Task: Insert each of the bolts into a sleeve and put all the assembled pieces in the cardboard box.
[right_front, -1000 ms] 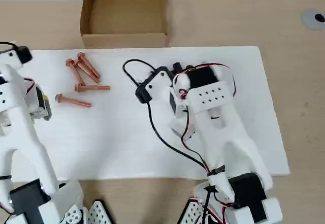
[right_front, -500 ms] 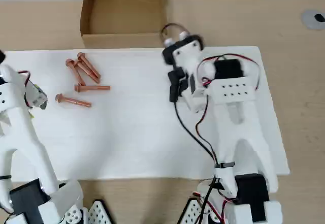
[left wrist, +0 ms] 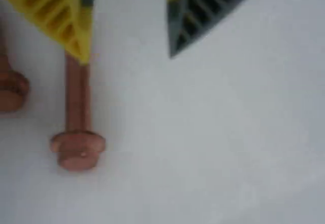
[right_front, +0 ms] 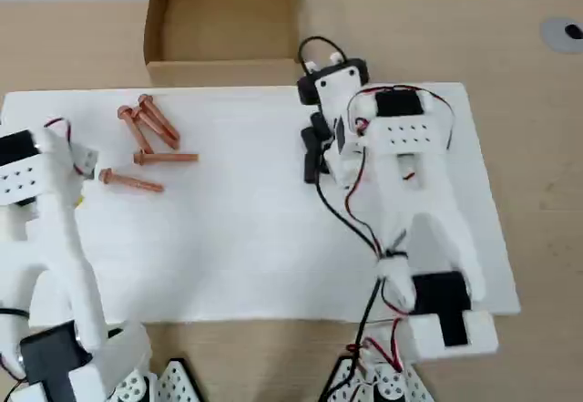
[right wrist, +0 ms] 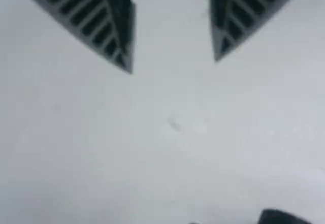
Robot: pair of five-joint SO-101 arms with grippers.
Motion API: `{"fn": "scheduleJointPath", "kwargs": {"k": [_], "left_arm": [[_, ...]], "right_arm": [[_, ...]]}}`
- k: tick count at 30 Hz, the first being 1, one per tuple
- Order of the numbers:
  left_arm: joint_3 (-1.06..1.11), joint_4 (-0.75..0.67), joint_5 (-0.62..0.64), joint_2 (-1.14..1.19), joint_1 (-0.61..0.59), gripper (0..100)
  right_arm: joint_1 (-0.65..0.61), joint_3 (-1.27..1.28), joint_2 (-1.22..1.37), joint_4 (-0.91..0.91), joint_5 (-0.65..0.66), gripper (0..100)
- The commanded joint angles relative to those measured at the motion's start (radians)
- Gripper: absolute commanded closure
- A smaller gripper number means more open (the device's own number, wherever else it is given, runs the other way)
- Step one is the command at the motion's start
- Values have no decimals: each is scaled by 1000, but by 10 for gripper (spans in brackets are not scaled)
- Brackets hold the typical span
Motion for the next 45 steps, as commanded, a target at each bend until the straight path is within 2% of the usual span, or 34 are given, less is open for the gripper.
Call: {"fn": "scheduleJointPath", "kwargs": {"k": [1,9,16,22,30,36,40,42,45], "left_arm": [[0,-58,141,-5,18,882],[32,-137,282,-4,37,885],[106,-232,293,128,87,885],[-34,-212,295,357,89,885],[-239,-71,290,513,94,885],[-384,71,163,513,94,883],[-479,178,-31,513,95,883],[-502,190,-97,519,95,883],[-503,187,-112,522,95,883]], "right_arm": [[19,-61,19,-14,-2,860],[22,-59,18,-14,0,860],[19,-59,18,-14,0,860],[21,-59,18,-14,0,860],[24,-54,24,-14,2,860],[25,-53,25,-26,2,860],[25,-53,25,-28,2,860],[25,-53,25,-28,2,860],[25,-53,25,-28,2,860]]}}
